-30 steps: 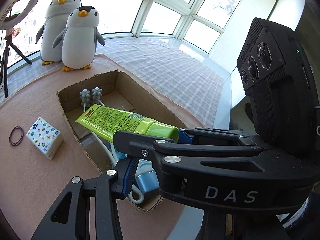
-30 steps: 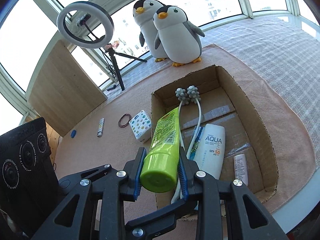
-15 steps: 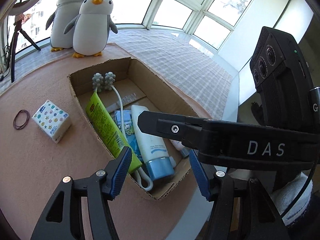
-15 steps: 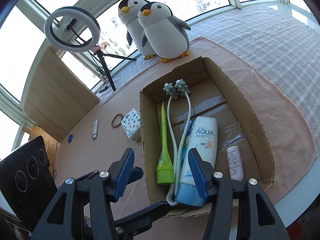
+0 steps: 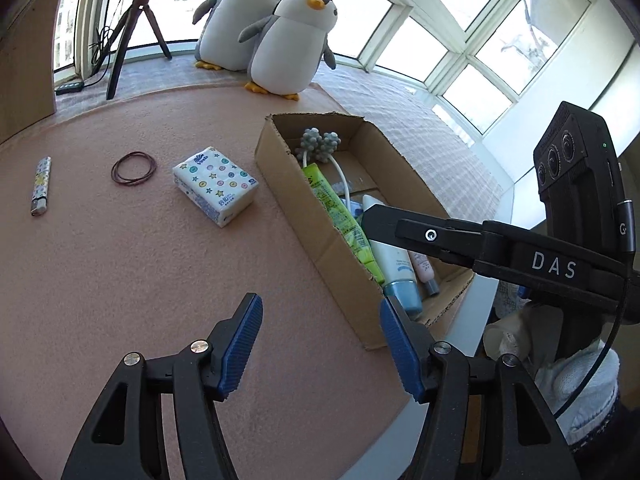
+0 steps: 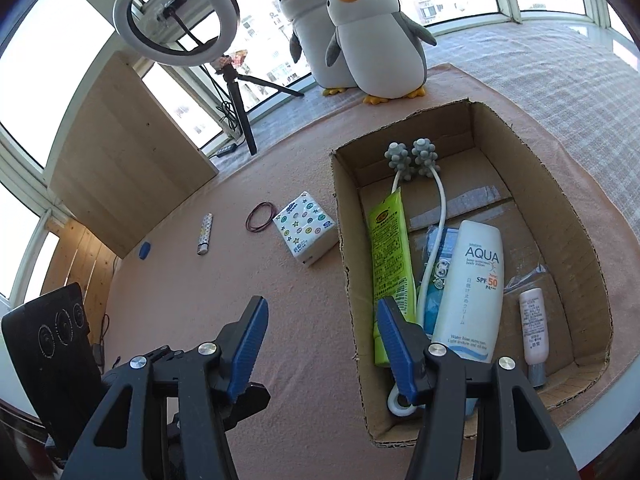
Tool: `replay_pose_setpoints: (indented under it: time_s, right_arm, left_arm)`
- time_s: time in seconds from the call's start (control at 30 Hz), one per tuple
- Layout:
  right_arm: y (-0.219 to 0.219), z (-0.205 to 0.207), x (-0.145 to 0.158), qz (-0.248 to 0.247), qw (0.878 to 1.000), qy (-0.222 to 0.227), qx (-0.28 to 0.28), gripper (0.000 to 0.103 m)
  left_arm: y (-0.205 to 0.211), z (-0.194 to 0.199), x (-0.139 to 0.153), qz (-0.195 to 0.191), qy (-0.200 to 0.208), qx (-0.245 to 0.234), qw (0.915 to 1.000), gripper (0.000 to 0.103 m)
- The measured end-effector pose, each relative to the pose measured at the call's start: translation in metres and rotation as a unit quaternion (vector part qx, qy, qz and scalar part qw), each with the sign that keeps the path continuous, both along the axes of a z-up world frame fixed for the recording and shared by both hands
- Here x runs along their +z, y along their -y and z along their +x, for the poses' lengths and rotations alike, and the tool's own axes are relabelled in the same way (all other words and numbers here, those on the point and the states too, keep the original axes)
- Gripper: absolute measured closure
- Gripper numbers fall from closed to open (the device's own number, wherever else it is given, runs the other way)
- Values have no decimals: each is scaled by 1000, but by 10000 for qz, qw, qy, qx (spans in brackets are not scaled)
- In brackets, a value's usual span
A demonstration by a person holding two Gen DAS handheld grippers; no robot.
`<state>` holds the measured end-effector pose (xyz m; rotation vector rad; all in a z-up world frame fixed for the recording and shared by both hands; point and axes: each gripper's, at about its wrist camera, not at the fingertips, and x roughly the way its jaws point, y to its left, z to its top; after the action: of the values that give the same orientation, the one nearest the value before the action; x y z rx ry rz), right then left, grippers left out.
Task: Organize objects
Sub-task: 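Withdraw both tools from the box toward the patterned lighter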
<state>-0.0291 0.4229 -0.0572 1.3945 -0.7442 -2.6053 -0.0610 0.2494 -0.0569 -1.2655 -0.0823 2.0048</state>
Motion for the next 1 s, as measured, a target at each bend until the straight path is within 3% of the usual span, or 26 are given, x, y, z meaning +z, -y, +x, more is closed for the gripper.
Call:
replay_pose_setpoints:
  time_s: [0.33,0.53,1.0]
  right_arm:
    - [55,-20,-7,240,9988,-38,429,50]
    - [85,-28,-10,422,9969,-64,662,46]
    - [122,-46,-17,693,9921,108,1042,46]
  left_arm:
    - [87,-7,-12,-101,118,863,9962,38]
    - [130,-11,-8,-318,-66,1357,9902,38]
    - [180,-24,-7,-466,-181,1865,9812,38]
